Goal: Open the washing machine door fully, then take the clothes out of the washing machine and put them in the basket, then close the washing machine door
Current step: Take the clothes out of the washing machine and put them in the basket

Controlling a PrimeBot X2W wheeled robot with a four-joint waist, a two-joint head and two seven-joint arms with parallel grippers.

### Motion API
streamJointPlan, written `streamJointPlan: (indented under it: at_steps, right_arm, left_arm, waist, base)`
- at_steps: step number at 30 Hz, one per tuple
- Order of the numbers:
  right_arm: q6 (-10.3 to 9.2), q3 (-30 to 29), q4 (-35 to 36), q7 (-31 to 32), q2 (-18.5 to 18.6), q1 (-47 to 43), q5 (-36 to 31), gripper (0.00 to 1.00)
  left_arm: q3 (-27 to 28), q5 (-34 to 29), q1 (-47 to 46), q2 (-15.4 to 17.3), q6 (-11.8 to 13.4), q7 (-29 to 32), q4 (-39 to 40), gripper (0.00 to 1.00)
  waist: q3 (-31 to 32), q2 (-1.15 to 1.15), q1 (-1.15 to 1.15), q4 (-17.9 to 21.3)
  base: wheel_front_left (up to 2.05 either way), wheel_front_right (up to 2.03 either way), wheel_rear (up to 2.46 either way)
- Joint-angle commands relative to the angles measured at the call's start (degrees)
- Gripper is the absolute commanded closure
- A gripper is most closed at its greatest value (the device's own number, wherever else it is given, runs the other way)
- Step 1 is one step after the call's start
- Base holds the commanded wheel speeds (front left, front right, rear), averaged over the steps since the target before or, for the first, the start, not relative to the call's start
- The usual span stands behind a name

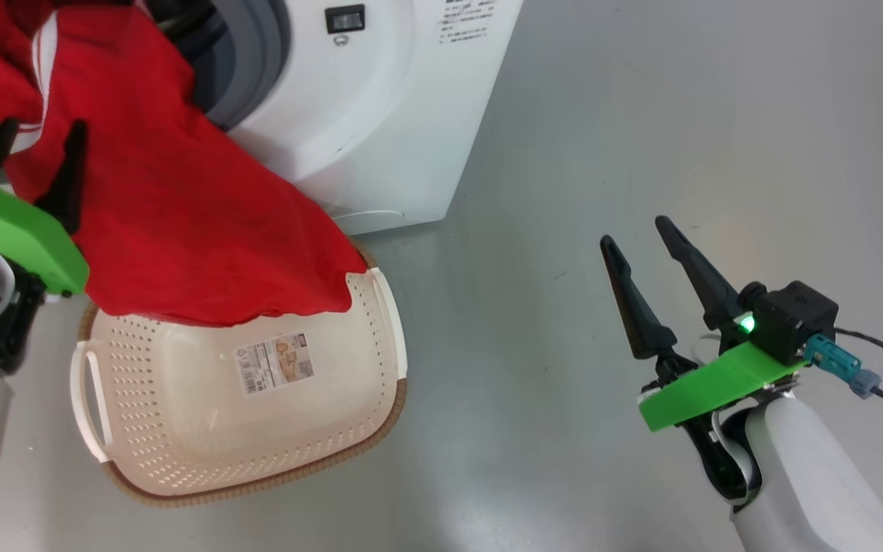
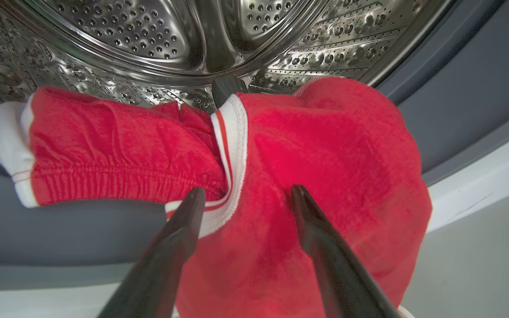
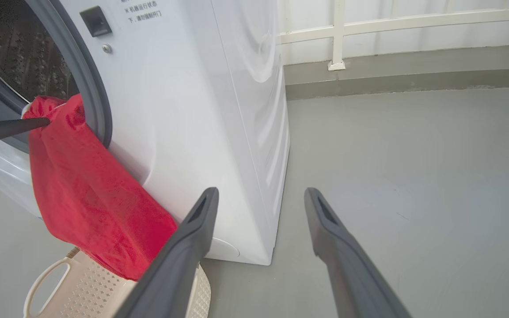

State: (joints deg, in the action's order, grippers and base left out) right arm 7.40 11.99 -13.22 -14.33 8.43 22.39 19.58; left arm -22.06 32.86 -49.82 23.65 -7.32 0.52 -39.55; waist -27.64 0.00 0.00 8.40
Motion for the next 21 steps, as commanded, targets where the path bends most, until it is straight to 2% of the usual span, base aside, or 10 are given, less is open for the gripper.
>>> streamJointPlan:
  at_steps: [1,12,13,14,16,17,21]
  right_arm:
    - [0.09,1.0,1.5,-0.7,-0.5,0.0,-1.0,0.0]
    - [0.09,0.8,1.7,-0.7,-0.8,0.4,-1.0,0.0]
    - [0.09,0.8,1.7,-0.7,-0.8,0.4,-1.0,0.0]
    - [0.09,0.8,1.8,-0.7,-0.8,0.4,-1.1,0.0]
    - [0.09,0.8,1.8,-0.7,-0.9,0.5,-1.1,0.0]
    - [0.09,0.8,1.8,-0.7,-0.9,0.6,-1.1,0.0]
    - [0.09,0.7,1.9,-0.7,-0.9,0.8,-1.2,0.0]
  left_arm:
    - [1.0,0.9,-1.8,3.2,-0.2,0.2,0.6,0.0]
    - [-11.0,11.9,-6.6,7.4,-0.2,1.0,-3.0,0.0]
    - [-11.8,12.7,-6.9,7.7,-0.2,0.8,-3.3,0.24]
    - [-12.7,13.4,-7.2,7.9,-0.2,0.7,-3.6,0.55]
    - [-14.5,14.6,-7.8,8.3,-0.2,0.4,-4.1,0.91]
    - [-15.3,15.2,-8.1,8.4,-0.2,0.1,-4.4,1.0]
    - [-18.4,17.0,-9.1,8.8,-0.2,-1.2,-5.1,1.0]
  waist:
    - [-0.3,0.0,0.0,0.3]
    - [-1.3,0.0,0.0,1.2]
    - [-1.4,0.0,0.0,1.2]
    - [-1.4,0.0,0.0,1.2]
    - [-1.5,0.0,0.0,1.3]
    - [-1.6,0.0,0.0,1.2]
    - [-1.7,0.0,0.0,1.1]
  base:
    - [0.0,0.0,0.0]
    - [0.0,0.0,0.0]
    - [0.0,0.0,0.0]
    - [0.0,0.0,0.0]
    - [0.0,0.0,0.0]
    - [0.0,0.0,0.0]
    - [0.0,0.0,0.0]
